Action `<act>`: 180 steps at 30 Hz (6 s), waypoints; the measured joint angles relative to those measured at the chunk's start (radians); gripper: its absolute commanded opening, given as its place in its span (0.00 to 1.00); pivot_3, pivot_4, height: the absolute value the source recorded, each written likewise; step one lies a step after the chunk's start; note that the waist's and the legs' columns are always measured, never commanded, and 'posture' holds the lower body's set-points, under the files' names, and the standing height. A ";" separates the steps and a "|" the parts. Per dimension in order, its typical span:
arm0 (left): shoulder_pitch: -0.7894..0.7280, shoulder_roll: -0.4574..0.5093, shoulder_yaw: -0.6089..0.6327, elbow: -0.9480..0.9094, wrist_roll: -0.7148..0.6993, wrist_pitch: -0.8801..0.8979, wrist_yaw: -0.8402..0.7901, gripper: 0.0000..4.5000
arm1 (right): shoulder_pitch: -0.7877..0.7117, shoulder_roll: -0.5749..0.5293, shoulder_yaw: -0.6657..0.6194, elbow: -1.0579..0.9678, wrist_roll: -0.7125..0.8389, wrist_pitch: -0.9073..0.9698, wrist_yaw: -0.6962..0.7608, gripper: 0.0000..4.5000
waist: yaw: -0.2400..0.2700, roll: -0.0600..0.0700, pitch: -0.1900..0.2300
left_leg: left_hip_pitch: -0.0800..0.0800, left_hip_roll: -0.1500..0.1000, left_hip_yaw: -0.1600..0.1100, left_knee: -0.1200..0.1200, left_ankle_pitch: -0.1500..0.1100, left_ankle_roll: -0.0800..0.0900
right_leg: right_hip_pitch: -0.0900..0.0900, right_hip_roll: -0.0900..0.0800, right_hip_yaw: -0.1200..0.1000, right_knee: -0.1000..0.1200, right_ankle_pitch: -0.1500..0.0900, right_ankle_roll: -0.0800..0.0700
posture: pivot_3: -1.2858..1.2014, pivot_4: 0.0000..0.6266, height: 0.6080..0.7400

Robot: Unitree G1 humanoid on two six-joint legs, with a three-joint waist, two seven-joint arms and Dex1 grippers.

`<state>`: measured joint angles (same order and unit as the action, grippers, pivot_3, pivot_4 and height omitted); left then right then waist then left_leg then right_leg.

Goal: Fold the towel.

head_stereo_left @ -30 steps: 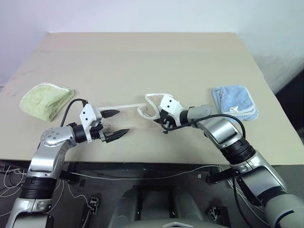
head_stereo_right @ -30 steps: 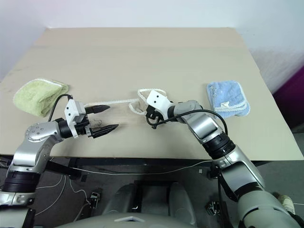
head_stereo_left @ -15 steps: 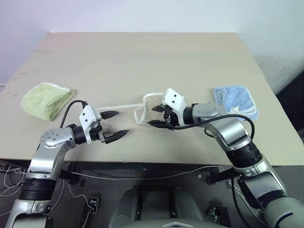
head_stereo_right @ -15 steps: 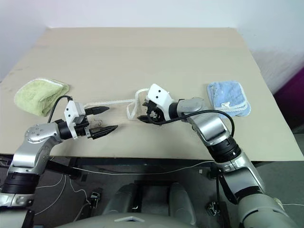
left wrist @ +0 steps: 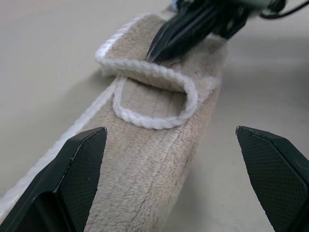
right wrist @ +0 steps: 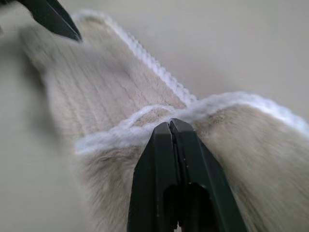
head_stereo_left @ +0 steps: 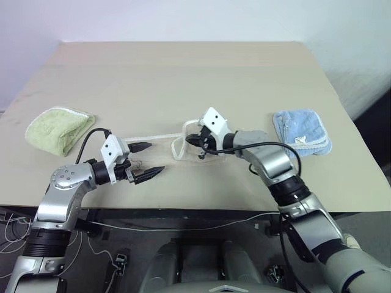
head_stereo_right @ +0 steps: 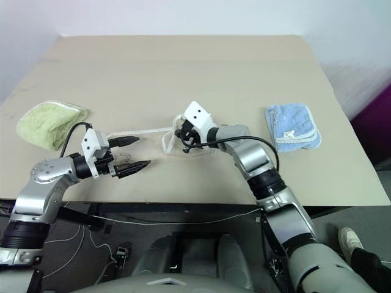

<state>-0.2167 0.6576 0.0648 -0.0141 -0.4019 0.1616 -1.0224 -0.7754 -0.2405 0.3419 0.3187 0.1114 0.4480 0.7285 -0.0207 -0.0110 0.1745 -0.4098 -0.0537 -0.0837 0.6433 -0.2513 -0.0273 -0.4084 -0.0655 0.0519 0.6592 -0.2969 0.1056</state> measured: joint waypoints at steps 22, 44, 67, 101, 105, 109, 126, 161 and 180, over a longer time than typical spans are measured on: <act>0.090 -0.031 0.094 -0.074 -0.054 0.056 0.103 1.00 | 0.048 0.003 0.008 -0.065 -0.091 -0.113 0.084 0.00 | 0.001 0.000 0.000 | 0.000 0.000 0.000 0.000 0.000 -0.001 | -0.001 0.000 0.000 0.002 0.000 0.000 | 0.52 0.24 1.00; 0.466 -0.472 0.422 -0.570 -0.810 0.549 1.071 1.00 | 0.075 -0.168 -0.195 -0.254 0.107 -0.020 0.173 0.00 | 0.007 -0.001 0.000 | 0.001 0.000 0.000 0.001 0.000 -0.001 | 0.002 -0.001 0.000 0.001 0.000 0.000 | 0.52 0.24 1.00; 0.167 -0.502 0.397 -0.291 -1.007 0.479 1.457 0.72 | 0.165 -0.184 -0.201 -0.399 0.161 0.006 0.178 0.00 | 0.037 0.000 -0.001 | 0.002 -0.002 -0.001 0.004 0.000 -0.001 | 0.006 0.000 -0.001 0.001 0.000 0.000 | 0.52 0.24 1.00; 0.017 -0.087 0.248 -0.314 -0.683 0.461 0.855 0.02 | 0.257 -0.251 -0.249 -0.478 0.186 0.046 0.070 0.00 | 0.028 -0.001 0.000 | 0.001 -0.001 -0.001 0.000 0.000 -0.001 | 0.004 0.000 -0.001 -0.003 0.000 0.000 | 0.52 0.24 1.00; -0.038 -0.063 0.014 -0.365 -0.503 0.456 0.694 0.02 | 0.263 -0.253 -0.252 -0.474 0.185 0.046 0.053 0.00 | 0.025 -0.001 0.000 | 0.001 -0.001 -0.001 -0.001 0.000 -0.001 | 0.004 0.000 -0.001 -0.004 0.000 0.000 | 0.52 0.24 1.00; -0.092 -0.053 -0.187 -0.364 -0.295 0.438 0.605 0.02 | 0.270 -0.258 -0.255 -0.475 0.184 0.046 0.039 0.00 | 0.018 -0.001 0.000 | 0.001 -0.001 -0.001 -0.002 0.000 -0.001 | 0.004 0.000 0.000 -0.004 0.000 0.000 | 0.52 0.24 1.00; -0.144 -0.121 -0.343 -0.288 -0.005 0.520 0.538 0.63 | 0.318 -0.282 -0.271 -0.550 0.187 0.070 0.004 0.00 | 0.008 -0.001 0.000 | 0.001 -0.001 -0.001 -0.002 0.000 -0.001 | 0.004 0.000 0.000 -0.004 0.000 0.000 | 0.52 0.24 1.00; -0.146 -0.060 -0.189 0.111 0.199 0.087 0.275 0.01 | 0.155 0.073 -0.075 -0.017 0.050 -0.043 -0.064 0.00 | 0.002 0.001 -0.001 | 0.001 -0.001 -0.001 -0.002 0.001 -0.001 | 0.002 0.001 0.000 -0.002 0.001 0.000 | 0.52 0.24 1.00; 0.014 -0.079 0.237 -0.016 -0.095 0.204 0.355 0.00 | 0.260 0.004 -0.441 -0.340 0.482 0.544 -0.099 0.81 | 0.004 0.000 0.000 | 0.001 0.000 -0.001 -0.001 0.001 -0.001 | 0.001 -0.001 0.000 -0.001 0.001 0.000 | 0.52 0.24 1.00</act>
<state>-0.2027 0.5784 0.3021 -0.0302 -0.4966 0.3659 -0.6676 -0.5150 -0.2361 -0.0996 -0.0212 0.5938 0.9923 0.6296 -0.0168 -0.0106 0.1742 -0.4093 -0.0539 -0.0845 0.6424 -0.2507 -0.0283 -0.4072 -0.0664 0.0521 0.6583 -0.2964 0.1060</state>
